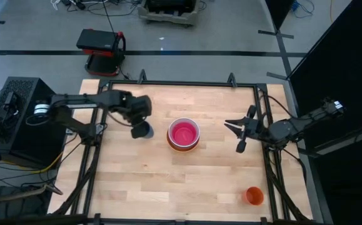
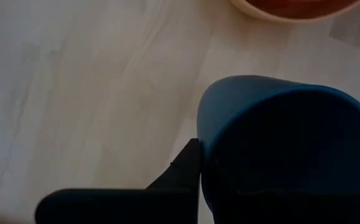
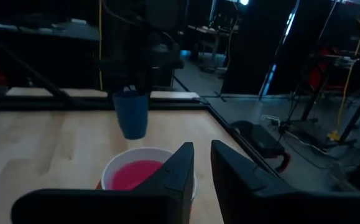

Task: Nest bowls inside each other
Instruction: Move the blue cup to the left of the stacked bowls

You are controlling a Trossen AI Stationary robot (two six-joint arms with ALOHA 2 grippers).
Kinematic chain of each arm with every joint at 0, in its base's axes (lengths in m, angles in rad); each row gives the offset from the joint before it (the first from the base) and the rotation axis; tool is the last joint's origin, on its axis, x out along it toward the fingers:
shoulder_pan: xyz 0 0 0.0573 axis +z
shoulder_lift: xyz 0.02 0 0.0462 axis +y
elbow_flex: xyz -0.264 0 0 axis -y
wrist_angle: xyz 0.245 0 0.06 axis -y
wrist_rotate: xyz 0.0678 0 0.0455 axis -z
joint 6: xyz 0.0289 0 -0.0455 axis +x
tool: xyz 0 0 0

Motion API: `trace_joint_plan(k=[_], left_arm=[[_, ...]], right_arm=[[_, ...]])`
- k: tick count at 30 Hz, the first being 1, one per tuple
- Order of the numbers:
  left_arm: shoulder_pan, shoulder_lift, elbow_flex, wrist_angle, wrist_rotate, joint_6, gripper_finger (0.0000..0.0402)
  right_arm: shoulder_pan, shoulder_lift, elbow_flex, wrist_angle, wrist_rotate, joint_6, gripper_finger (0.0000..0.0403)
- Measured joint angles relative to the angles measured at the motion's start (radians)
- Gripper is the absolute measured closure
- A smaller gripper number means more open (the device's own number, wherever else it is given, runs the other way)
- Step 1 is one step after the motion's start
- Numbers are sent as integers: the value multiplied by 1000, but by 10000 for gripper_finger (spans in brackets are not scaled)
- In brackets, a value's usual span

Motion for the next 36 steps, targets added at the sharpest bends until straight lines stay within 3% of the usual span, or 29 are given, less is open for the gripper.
trace_joint_plan(k=[6,16,36], left_arm=[[102,94,0,63,73,109,402],[104,193,-1,189,160,153,402],[104,211,-1,257,209,171,402]], right_arm=[[-3,24,-15,41,-5,-41,375],[-19,34,-15,40,4,-44,363],[-23,34,-15,37,6,-45,367]])
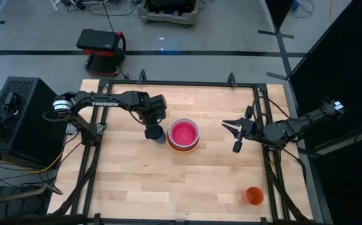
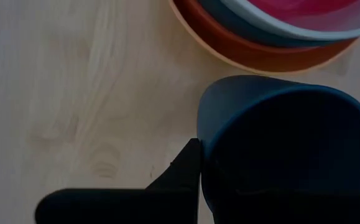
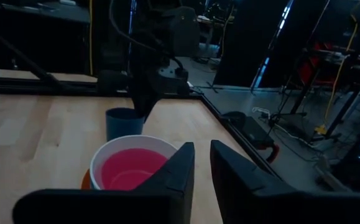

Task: Nest bowls inside each other
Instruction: Move the blue cup to the left of the stacked bowls

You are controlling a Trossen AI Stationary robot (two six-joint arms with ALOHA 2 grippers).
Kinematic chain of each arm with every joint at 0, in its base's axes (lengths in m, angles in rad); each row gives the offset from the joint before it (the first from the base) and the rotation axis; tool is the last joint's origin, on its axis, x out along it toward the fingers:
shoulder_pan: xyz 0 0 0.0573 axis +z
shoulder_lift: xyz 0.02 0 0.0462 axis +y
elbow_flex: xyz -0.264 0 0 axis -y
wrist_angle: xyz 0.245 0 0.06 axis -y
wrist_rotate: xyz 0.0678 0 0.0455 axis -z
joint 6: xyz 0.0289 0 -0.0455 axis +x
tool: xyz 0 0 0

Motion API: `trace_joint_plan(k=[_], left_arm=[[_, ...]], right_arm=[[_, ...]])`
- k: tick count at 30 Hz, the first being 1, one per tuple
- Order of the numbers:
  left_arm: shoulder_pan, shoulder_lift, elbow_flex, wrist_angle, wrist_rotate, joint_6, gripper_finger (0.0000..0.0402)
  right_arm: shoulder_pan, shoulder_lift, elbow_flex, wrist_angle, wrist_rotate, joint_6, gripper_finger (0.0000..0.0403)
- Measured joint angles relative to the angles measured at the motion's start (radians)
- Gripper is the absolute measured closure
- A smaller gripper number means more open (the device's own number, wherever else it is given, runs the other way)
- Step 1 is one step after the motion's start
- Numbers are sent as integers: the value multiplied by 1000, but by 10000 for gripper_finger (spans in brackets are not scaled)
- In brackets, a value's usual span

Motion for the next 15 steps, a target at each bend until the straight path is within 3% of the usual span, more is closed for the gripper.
trace_joint_plan(k=[15], left_arm=[[-1,35,14,-42,-11,5,401]], right_arm=[[-2,2,0,-4,0,0,354]])
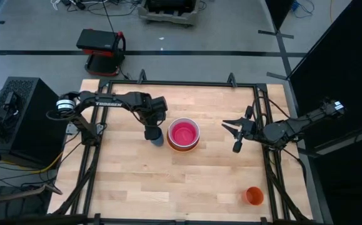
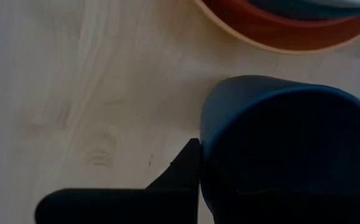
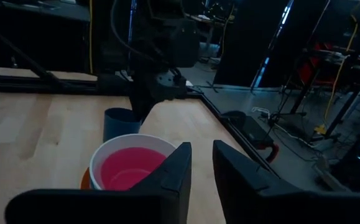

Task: Nest bowls inside each other
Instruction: Move the blue cup to the left of the stacked bowls

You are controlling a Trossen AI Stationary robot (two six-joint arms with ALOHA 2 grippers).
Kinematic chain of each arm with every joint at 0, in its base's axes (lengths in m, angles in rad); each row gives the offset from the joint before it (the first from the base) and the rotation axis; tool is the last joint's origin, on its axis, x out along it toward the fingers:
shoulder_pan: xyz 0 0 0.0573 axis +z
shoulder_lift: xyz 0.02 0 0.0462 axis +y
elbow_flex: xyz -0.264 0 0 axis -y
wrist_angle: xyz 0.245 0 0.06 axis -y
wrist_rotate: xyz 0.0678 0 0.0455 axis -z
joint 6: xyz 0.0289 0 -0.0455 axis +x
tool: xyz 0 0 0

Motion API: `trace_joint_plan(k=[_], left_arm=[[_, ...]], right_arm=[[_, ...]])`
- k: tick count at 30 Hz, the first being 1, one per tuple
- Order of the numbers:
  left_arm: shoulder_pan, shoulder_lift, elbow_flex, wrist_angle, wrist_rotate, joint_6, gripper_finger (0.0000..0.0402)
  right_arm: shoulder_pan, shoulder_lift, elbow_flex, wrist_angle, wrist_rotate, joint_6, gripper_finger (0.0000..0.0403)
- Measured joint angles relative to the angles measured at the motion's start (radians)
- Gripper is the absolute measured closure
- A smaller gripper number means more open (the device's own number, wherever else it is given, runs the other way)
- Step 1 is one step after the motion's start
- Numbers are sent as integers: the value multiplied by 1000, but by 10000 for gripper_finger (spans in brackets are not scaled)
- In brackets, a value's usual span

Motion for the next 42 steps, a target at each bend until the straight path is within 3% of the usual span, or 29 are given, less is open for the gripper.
trace_joint_plan(k=[14,25,42], left_arm=[[-2,44,59,-5,-46,21,400],[-2,46,72,-97,-53,15,401],[-12,107,82,-83,-47,11,401]], right_arm=[[-11,10,0,-4,0,3,351],[-37,24,0,-16,-6,4,366],[-37,24,0,-15,-7,7,332]])
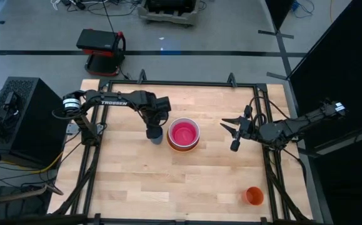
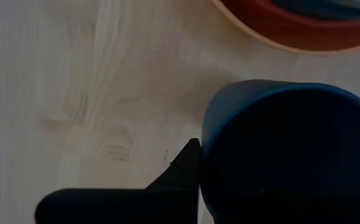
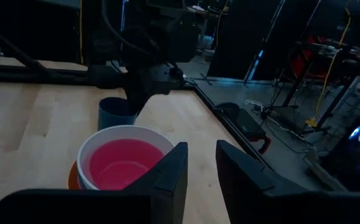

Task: Nest bowls inside each other
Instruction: Move the blue cup to the left of the stacked bowls

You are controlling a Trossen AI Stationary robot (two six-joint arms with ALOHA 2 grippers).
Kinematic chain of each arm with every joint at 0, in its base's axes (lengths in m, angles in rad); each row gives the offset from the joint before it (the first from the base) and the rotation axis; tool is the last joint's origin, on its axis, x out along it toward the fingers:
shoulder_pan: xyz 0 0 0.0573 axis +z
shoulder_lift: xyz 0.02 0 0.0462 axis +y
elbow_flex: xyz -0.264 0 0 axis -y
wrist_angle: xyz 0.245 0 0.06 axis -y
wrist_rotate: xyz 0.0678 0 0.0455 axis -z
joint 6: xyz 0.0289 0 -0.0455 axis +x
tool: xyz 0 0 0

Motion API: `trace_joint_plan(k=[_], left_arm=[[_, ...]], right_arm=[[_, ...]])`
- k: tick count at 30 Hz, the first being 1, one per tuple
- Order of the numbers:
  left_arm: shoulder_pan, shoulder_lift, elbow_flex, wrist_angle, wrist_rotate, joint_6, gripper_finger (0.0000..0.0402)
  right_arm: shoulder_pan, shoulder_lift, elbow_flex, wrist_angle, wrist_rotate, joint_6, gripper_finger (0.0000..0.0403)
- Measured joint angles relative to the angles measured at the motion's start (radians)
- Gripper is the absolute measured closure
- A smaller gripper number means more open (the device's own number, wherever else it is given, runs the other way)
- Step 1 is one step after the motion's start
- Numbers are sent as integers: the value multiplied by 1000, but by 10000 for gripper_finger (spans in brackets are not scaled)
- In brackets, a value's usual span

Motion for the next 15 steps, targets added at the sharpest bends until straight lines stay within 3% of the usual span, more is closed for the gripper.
trace_joint_plan(k=[15], left_arm=[[-7,19,78,-15,-7,2,399]], right_arm=[[0,0,0,-9,0,0,352]])
